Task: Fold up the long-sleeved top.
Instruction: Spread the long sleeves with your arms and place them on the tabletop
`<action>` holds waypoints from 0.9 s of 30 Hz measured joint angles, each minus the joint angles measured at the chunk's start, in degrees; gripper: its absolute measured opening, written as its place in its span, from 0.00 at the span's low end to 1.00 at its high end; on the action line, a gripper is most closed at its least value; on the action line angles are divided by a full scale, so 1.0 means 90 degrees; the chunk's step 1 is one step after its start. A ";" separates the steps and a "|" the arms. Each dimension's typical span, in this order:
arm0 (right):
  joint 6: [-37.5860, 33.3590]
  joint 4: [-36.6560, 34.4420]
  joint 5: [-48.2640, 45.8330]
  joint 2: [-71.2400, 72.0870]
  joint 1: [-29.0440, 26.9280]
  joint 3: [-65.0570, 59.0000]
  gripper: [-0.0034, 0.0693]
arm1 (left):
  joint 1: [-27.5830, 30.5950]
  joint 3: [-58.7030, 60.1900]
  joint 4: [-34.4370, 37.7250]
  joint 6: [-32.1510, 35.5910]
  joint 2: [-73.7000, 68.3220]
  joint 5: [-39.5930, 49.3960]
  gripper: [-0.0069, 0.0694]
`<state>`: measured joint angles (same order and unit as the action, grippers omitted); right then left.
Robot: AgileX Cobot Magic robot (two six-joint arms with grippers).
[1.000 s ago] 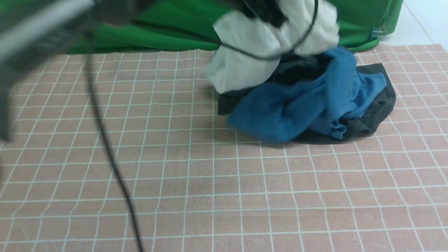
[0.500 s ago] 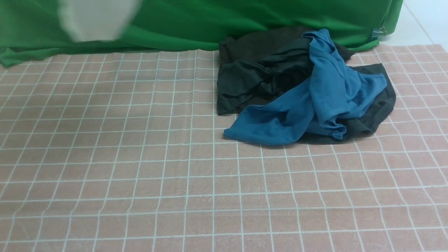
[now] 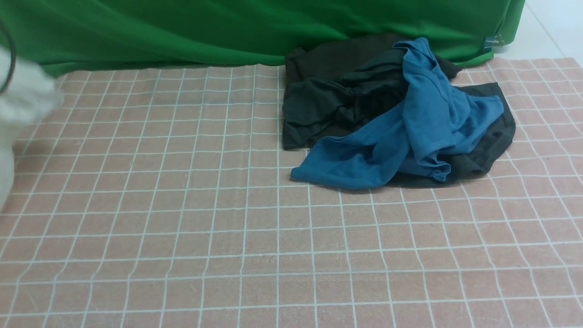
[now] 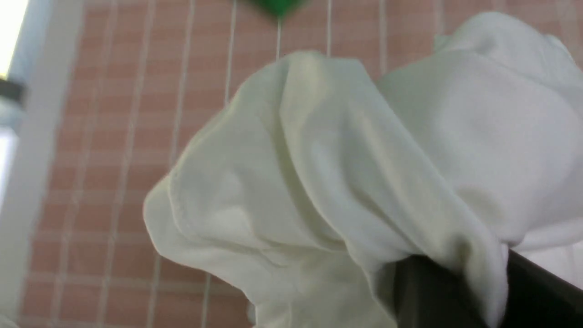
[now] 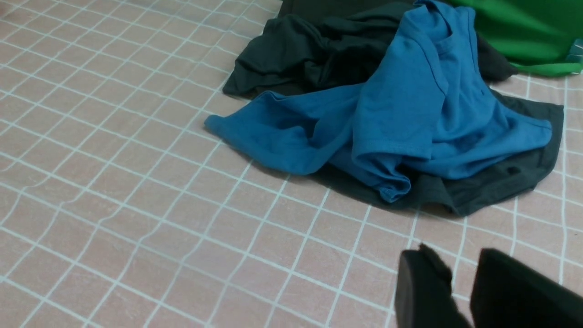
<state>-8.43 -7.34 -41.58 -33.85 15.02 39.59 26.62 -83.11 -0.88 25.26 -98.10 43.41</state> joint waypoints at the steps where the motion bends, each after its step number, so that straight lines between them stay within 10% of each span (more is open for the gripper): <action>1: 0.0000 0.0000 0.0000 0.0000 0.0000 0.0000 0.32 | 0.0054 0.0068 0.0015 0.0000 -0.0064 0.0000 0.30; 7: 0.0000 0.0000 -0.0008 0.0000 0.0000 0.0000 0.32 | 0.0313 0.0276 0.0764 -0.0366 -0.0296 0.0059 0.83; 11: 0.0000 0.0000 -0.0013 0.0000 0.0000 0.0000 0.32 | 0.0080 0.0276 0.1623 -0.0269 -0.0003 0.0027 0.97; 16: -0.0006 -0.0006 -0.0015 0.0000 0.0000 0.0000 0.32 | -0.0993 0.0276 0.2156 0.0250 0.0451 -0.0079 0.99; 27: 0.0009 0.0072 -0.0015 0.0000 0.0000 0.0000 0.35 | -0.6126 -0.0297 0.2428 0.1181 -0.1090 -0.1481 0.70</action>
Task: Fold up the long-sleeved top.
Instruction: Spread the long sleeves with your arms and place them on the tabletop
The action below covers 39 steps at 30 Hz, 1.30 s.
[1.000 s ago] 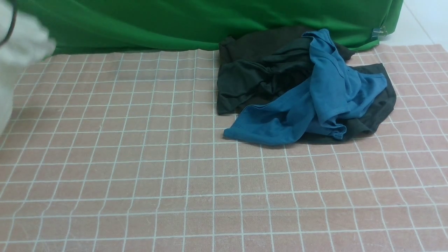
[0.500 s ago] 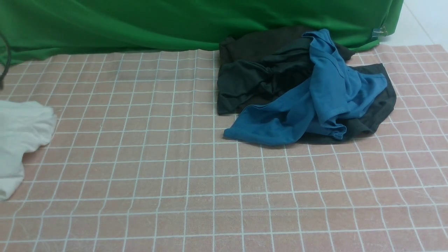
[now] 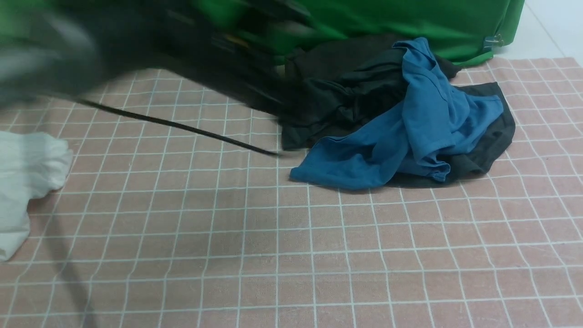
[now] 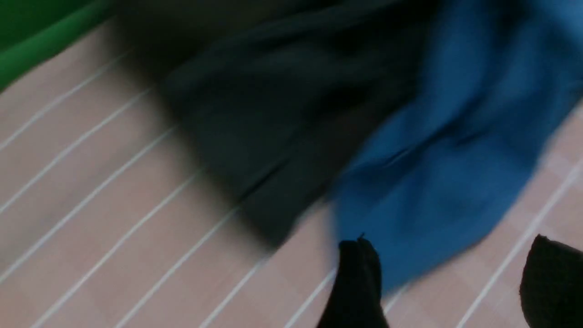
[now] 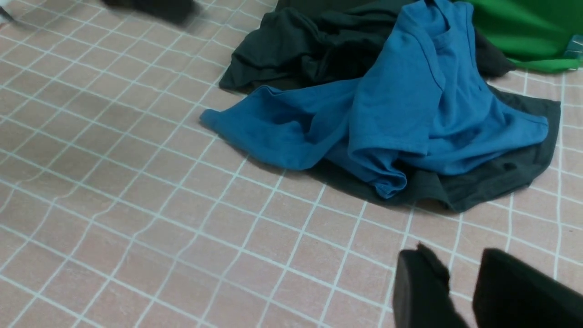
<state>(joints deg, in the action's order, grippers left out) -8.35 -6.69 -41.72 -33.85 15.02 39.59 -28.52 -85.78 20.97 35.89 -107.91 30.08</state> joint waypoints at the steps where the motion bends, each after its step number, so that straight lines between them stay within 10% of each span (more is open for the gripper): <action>1: 0.0000 0.0002 0.0000 0.0000 0.0000 0.0000 0.35 | -0.0155 -0.0158 0.0005 0.0000 -0.0255 -0.0115 0.71; 15: 0.0000 0.0027 -0.0659 0.0000 0.0000 0.0000 0.35 | -0.0805 -0.4610 -0.0731 -0.1332 -0.3902 -0.0663 0.98; 20: 0.0000 0.0029 -0.0711 0.0000 0.0000 0.0000 0.35 | -0.0782 -0.4843 -0.0728 -0.1664 -0.4365 -0.0620 0.74; 22: -0.0017 0.0029 -0.0711 0.0000 0.0000 0.0000 0.35 | -0.0777 -0.4843 -0.0722 -0.1630 -0.4401 -0.0359 0.41; 25: -0.0025 0.0042 -0.0711 0.0000 0.0000 0.0000 0.35 | -0.0777 -0.4857 -0.0748 -0.1346 -0.4213 0.0092 0.19; 39: 0.0031 0.0146 -0.0081 0.0000 0.0000 0.0000 0.35 | 0.0053 -0.4857 -0.1401 -0.0552 -0.0681 0.2301 0.18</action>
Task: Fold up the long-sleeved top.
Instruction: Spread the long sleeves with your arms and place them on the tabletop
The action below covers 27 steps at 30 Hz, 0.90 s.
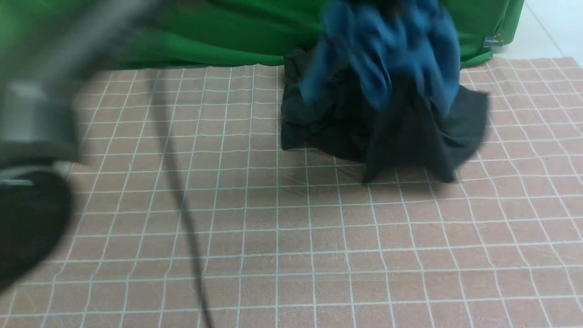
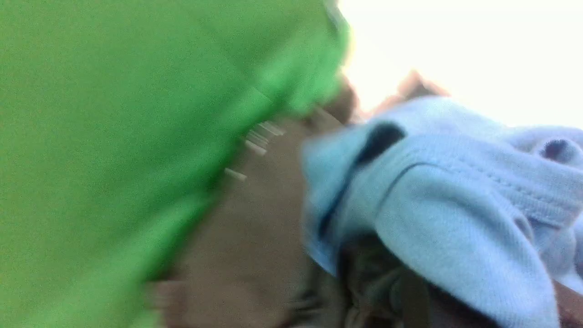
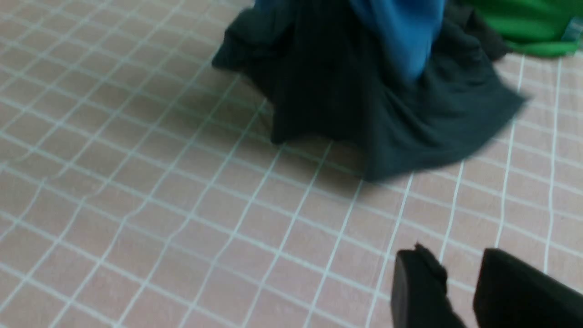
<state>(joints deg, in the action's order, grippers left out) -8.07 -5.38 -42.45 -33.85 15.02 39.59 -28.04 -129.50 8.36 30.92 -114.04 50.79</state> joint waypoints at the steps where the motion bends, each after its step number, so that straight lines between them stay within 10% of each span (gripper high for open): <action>1: 0.0049 0.0000 0.0079 0.0000 0.0000 0.0000 0.35 | 0.0174 0.0000 -0.0020 -0.0002 0.0288 0.0084 0.18; 17: 0.0135 -0.0020 0.0665 0.0000 0.0000 0.0000 0.35 | 0.4199 0.1366 -0.0830 -0.0037 0.2704 -0.0087 0.18; 27: 0.0141 -0.0026 0.0548 0.0000 0.0000 0.0000 0.35 | 0.4970 0.4423 -0.0247 0.0421 0.2106 -0.0857 0.19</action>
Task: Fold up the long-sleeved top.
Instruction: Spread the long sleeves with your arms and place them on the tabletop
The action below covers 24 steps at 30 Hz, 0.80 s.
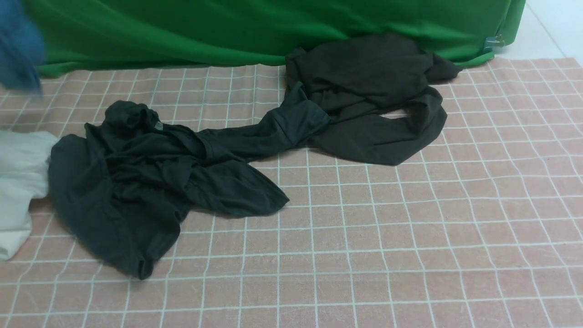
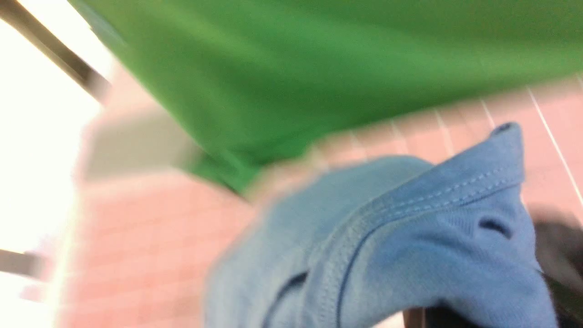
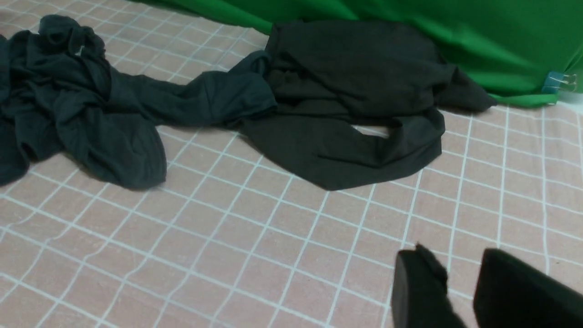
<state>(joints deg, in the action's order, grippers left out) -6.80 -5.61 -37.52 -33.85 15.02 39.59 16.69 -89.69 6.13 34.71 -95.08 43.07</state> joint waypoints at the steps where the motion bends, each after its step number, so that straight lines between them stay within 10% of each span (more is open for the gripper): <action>1: 0.0000 0.0000 0.0000 0.0000 0.0000 0.0000 0.35 | -0.0053 0.0331 0.0063 0.0132 -0.0095 -0.0200 0.21; 5: 0.0000 -0.0007 -0.0050 0.0000 0.0000 0.0000 0.35 | -0.0132 0.1220 -0.0681 0.0051 -0.0310 -0.0975 0.34; 15: 0.0000 -0.0142 -0.0531 0.0000 0.0000 -0.0005 0.35 | 0.0674 0.1426 -0.2314 -0.2934 -0.0354 -0.1068 0.94; 20: -0.0006 -0.0148 -0.0508 0.0000 0.0000 -0.0005 0.35 | 0.0529 0.1433 -0.1479 -0.2594 0.0139 -0.1197 0.99; 24: -0.0006 -0.0148 -0.0449 0.0000 0.0000 -0.0005 0.35 | -0.0167 0.1517 -0.0043 -0.0963 0.0557 -0.1404 0.99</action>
<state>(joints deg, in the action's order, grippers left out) -6.86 -6.94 -41.56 -33.85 15.02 39.55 15.19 -76.04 5.74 26.05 -90.07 30.44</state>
